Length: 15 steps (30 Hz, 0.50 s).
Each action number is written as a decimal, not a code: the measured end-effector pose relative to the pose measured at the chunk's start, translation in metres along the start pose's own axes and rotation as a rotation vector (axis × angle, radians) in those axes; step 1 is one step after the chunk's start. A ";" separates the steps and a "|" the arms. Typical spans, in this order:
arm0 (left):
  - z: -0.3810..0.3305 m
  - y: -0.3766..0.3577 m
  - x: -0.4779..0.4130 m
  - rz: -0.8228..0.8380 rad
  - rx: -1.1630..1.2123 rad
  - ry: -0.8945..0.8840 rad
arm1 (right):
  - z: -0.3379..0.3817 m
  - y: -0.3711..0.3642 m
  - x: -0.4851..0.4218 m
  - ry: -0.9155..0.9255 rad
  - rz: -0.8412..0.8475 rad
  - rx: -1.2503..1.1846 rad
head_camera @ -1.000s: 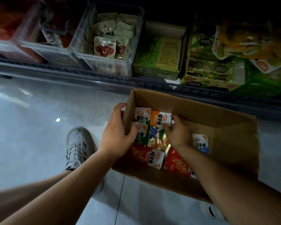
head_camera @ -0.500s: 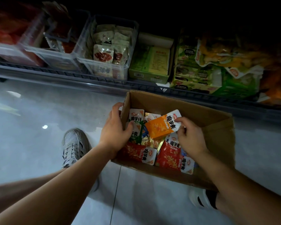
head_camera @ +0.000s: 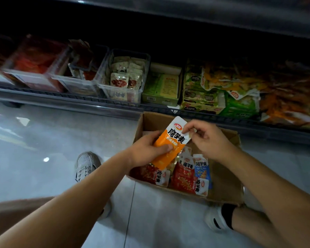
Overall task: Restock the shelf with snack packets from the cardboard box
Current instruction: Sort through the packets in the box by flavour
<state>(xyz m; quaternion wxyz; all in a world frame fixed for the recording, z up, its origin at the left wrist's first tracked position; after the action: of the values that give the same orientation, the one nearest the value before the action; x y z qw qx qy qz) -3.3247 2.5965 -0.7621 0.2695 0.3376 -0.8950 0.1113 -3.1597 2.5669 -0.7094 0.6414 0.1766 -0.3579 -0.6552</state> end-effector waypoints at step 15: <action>-0.013 0.005 0.004 -0.113 0.167 -0.059 | 0.025 0.022 0.006 -0.014 -0.035 -0.215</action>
<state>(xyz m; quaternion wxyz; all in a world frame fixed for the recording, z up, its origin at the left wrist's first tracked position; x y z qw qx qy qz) -3.3256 2.6032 -0.7491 0.2199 0.4120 -0.8697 0.1599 -3.1617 2.5686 -0.6752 0.6425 0.1085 -0.2870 -0.7021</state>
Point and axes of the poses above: each hand's wrist, its own x-axis away from the middle knuckle, its own y-axis out of the back of the hand, z = x × y, the point moved 10 cm from there along -x, towards the middle knuckle, and after that the axes turned 11 degrees about x, right-handed, at the moved point
